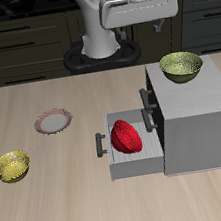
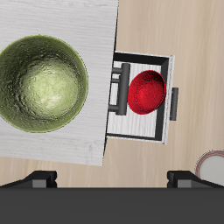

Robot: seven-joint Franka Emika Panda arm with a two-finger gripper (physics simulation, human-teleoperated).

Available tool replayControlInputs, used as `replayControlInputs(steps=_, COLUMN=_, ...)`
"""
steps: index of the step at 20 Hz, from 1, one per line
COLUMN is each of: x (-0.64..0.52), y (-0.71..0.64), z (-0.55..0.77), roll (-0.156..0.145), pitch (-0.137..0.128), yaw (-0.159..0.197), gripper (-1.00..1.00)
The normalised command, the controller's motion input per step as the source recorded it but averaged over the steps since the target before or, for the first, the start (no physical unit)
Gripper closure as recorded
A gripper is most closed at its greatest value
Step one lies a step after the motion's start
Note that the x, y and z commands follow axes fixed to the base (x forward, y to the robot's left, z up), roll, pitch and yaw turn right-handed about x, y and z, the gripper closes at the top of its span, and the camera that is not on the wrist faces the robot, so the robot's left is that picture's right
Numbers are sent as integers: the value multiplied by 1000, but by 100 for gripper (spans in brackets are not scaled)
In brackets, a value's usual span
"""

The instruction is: Place the green bowl on the plate

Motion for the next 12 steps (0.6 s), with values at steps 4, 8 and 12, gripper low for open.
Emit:
replayControlInputs(steps=4, x=239, y=142, z=22, roll=-22, pitch=17, yaw=-23, gripper=-100)
replayControlInputs(steps=8, x=126, y=182, z=86, roll=10, pitch=-5, yaw=-7, gripper=-100)
replayControlInputs(steps=12, x=121, y=240, z=8, roll=14, pitch=10, yaw=-8, gripper=-100)
